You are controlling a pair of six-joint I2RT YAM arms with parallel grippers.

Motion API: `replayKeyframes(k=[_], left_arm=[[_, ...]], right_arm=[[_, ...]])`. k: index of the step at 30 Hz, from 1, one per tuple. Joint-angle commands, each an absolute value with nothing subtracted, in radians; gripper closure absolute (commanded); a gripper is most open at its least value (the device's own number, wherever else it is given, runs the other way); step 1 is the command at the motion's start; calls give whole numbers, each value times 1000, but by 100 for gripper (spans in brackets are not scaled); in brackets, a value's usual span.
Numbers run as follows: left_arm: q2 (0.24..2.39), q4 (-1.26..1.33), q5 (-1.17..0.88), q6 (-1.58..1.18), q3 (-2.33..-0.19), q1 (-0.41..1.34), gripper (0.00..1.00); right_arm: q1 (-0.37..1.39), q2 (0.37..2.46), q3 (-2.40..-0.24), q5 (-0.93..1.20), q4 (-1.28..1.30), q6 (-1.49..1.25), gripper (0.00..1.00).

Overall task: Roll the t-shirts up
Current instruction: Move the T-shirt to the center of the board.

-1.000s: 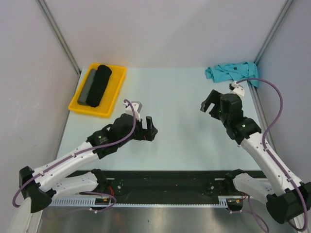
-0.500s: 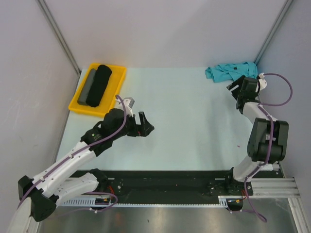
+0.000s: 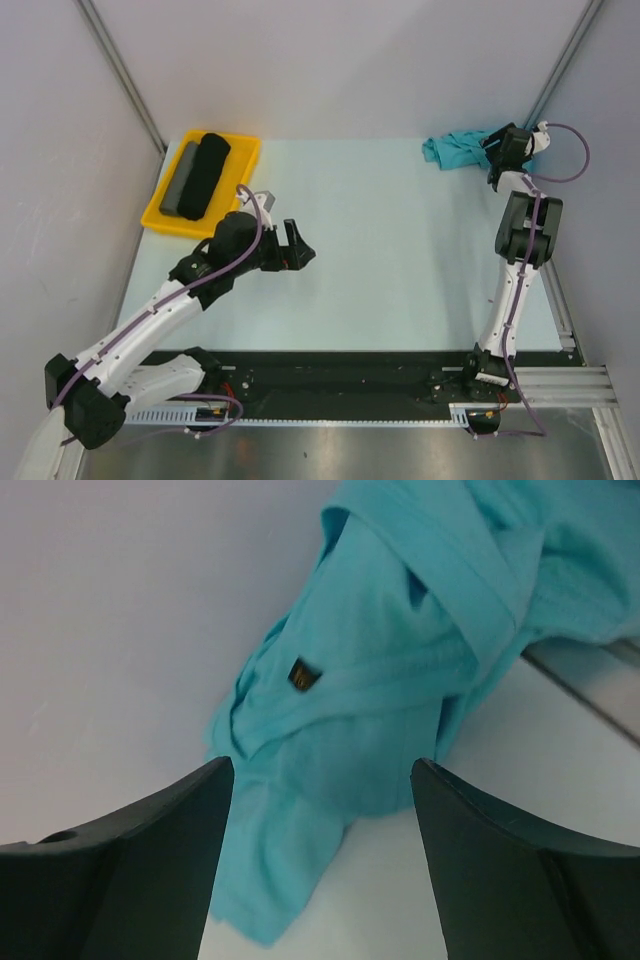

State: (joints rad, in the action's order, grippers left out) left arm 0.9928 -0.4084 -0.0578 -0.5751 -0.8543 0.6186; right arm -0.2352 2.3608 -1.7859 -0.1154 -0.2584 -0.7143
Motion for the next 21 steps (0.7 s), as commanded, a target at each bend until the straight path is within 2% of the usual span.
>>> replayKeyframes(k=[1,3,5,8,11,12,14,15,17,18,21], left_arm=[[1008,-403,-67,-543,-910,583,0],[1023,-420,-69,-534,-917,563,0],[1035,-425,-61,-531,-917,548,0],[1046,-422,-72,-534,-908,523,0],[1054,-422,-81,-537,-904,514,0],[1052,-420,-81,-541,-902,509,0],[1051,-408,-89,-545,-891,506,0],[1052,-402,-92,-548,-888,503,1],[1057,-397,-91,-552,-879,502,0],[1057,-387,-94,-558,-861,494,1],[1026,-351,-94,-583,-815,489,2]], right_arm=[[-252,2558,-2139,-123,-117,-683,22],[-247,2670,-2315,-127,-39,-664,23],[-245,2715,-2379,-127,-18,-667,23],[-247,2746,-2379,-129,-40,-670,24],[-244,2750,-2350,-94,-75,-646,34],[-245,2750,-2342,-86,-78,-641,45],[-247,2753,-2342,-48,-80,-637,61],[-247,2753,-2344,-29,-78,-634,76],[-242,2747,-2373,-11,-29,-627,93],[-227,2696,-2346,41,-5,-609,100],[-184,2513,-2144,52,9,-577,100]])
